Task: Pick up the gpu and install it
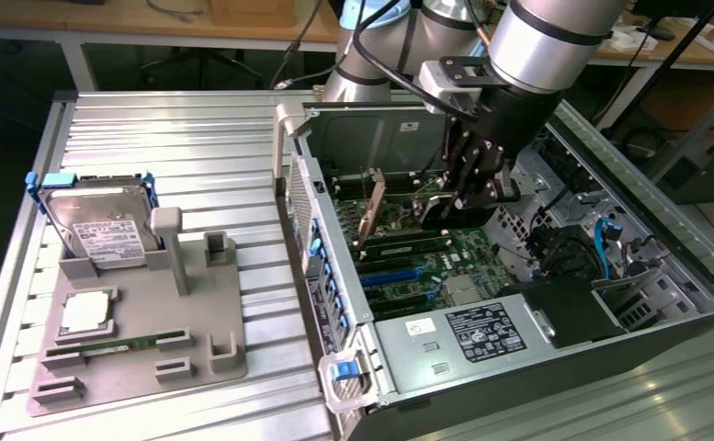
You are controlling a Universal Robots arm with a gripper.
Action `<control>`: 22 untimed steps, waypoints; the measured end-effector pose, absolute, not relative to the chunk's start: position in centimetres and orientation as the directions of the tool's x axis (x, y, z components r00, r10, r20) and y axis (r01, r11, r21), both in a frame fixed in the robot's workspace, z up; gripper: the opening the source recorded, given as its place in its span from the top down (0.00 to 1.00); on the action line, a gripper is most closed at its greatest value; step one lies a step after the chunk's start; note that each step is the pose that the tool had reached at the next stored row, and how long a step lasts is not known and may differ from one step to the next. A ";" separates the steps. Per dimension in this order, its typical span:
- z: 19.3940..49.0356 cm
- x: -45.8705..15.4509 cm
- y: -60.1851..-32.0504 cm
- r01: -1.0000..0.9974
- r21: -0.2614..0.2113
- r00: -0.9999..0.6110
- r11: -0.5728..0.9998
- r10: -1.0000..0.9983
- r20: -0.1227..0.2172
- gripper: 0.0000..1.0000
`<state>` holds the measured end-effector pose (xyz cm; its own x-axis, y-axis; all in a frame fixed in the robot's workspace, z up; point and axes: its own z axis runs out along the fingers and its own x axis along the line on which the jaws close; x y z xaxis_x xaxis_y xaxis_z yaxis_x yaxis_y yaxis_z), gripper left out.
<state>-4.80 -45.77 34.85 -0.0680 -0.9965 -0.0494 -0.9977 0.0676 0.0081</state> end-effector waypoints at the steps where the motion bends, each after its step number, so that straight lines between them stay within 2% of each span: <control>1: 34.8 -4.8 -45.8 -0.998 0.008 -0.068 0.068 -0.996 -0.049 0.73; 22: 31.6 -5.0 -46.0 -1.000 0.008 -0.027 0.027 -0.998 -0.049 0.73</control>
